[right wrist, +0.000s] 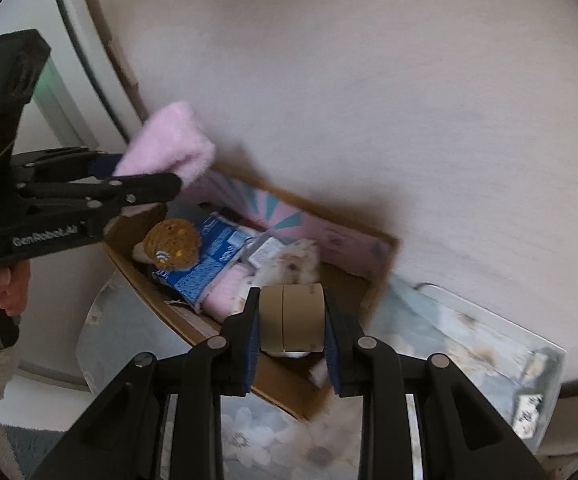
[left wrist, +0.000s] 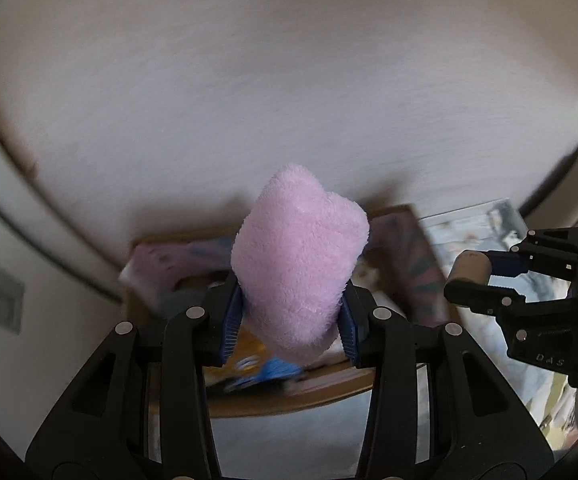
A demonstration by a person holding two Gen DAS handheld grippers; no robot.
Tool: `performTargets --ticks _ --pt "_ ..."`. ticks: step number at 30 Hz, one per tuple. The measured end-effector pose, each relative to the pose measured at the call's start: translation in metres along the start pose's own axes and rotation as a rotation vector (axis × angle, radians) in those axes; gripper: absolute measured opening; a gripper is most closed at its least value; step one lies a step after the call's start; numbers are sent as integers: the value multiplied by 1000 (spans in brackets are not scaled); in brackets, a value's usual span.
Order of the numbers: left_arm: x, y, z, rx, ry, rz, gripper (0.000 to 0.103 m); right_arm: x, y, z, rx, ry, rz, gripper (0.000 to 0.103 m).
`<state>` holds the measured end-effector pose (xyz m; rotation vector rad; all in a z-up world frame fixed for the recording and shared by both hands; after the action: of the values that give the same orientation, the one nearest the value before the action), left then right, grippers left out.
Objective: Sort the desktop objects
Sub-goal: 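Carry the pink slipper and tan tape roll into the cardboard box and release both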
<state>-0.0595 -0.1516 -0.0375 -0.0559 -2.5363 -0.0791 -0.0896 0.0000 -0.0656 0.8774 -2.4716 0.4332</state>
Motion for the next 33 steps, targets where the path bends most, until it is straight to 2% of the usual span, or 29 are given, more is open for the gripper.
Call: performTargets --ticks 8,19,21,22,23,24,25,26,28,33 --pt "-24 -45 15 -3 -43 -76 37 5 -25 47 53 -84 -24 25" --pt "-38 -48 30 -1 -73 -64 38 15 -38 67 61 -110 -41 25" --pt "-38 -46 33 -1 -72 -64 45 16 -37 68 62 -114 -44 26" --pt "-38 -46 32 -12 -69 -65 60 16 -37 68 67 -114 -42 26" --pt "-39 -46 31 -16 -63 -68 82 17 -36 67 72 -110 -35 28" --pt "-39 -46 28 -8 -48 -71 93 17 -35 64 76 -105 -30 32" --pt "-38 -44 28 4 -35 -69 102 17 -34 63 77 -102 -23 46" --pt "-37 -43 25 15 -14 -63 102 18 -32 62 70 -99 -16 63" --pt "-34 -38 27 21 -9 -44 102 18 -29 60 47 -91 -7 77" --pt "-30 -33 21 49 -3 -21 102 12 -20 43 -21 -40 1 79"
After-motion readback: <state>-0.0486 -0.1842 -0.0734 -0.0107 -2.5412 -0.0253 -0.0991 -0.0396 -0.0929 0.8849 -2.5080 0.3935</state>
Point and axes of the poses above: each gripper's, at about its wrist camera, not at the fingertips, and z roughly the way its jaws point, y to its right, x to its top, the point moved 1 cm from there along z, roughly the way its jaws point
